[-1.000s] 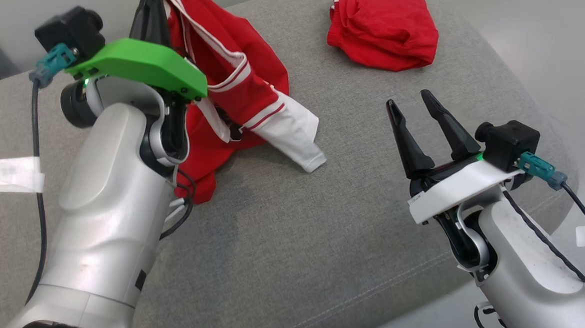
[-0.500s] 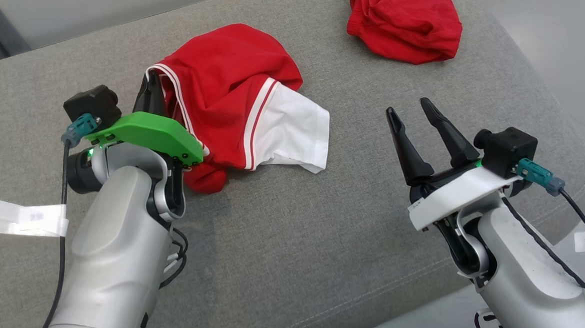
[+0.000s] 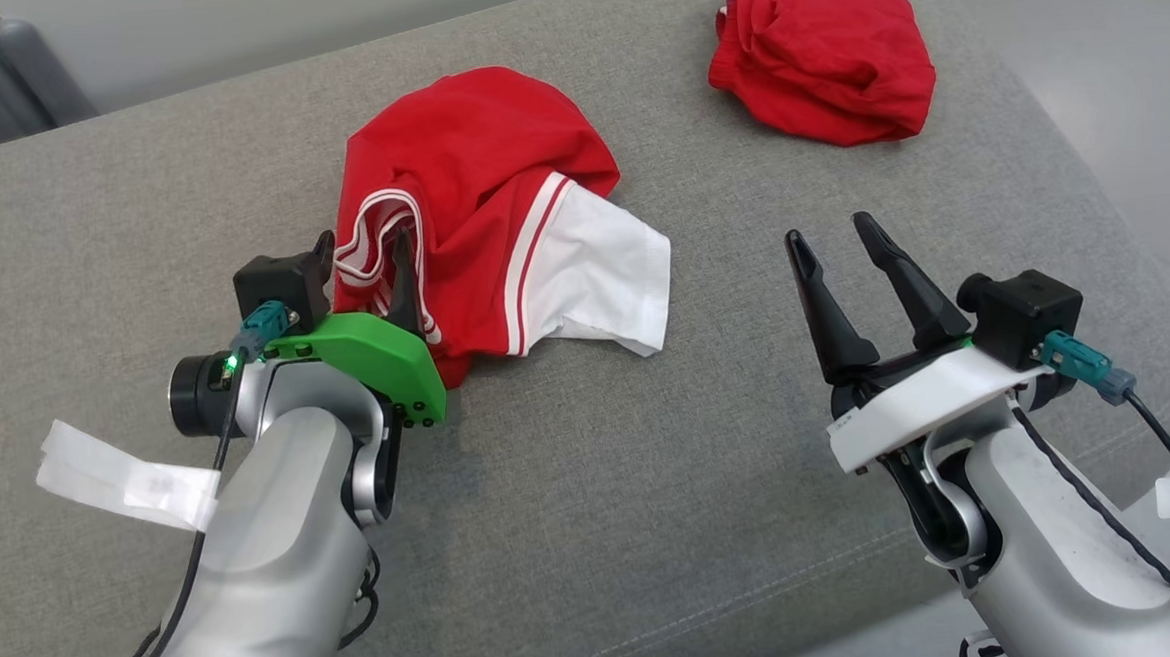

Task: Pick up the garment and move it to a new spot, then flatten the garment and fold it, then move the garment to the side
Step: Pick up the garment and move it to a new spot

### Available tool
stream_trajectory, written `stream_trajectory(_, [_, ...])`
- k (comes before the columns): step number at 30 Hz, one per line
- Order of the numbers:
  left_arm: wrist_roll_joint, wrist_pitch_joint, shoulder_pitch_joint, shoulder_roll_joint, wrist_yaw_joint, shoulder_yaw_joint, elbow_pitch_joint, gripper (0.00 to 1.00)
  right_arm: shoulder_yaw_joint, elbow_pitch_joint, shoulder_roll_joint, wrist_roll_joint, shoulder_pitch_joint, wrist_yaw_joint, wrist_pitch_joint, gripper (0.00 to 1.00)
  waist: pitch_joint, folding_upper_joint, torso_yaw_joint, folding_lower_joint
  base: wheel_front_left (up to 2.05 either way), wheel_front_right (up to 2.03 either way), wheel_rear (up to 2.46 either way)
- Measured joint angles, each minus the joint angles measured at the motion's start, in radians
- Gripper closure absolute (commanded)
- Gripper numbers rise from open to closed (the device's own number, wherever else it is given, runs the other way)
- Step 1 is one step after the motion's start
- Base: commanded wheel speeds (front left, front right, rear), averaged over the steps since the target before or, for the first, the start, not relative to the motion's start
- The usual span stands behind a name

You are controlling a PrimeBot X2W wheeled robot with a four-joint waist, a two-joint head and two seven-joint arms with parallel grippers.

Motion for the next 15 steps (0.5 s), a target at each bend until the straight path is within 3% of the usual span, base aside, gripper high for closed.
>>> stream_trajectory(15, [0.091, 0.000, 0.096, 0.048, 0.000, 0.044, -0.117, 0.00, -0.028, 0.002, -0.017, 0.000, 0.029, -0.010, 0.000, 0.00, -0.043, 0.0000, 0.048, 0.0000, 0.00, 0.00, 0.00])
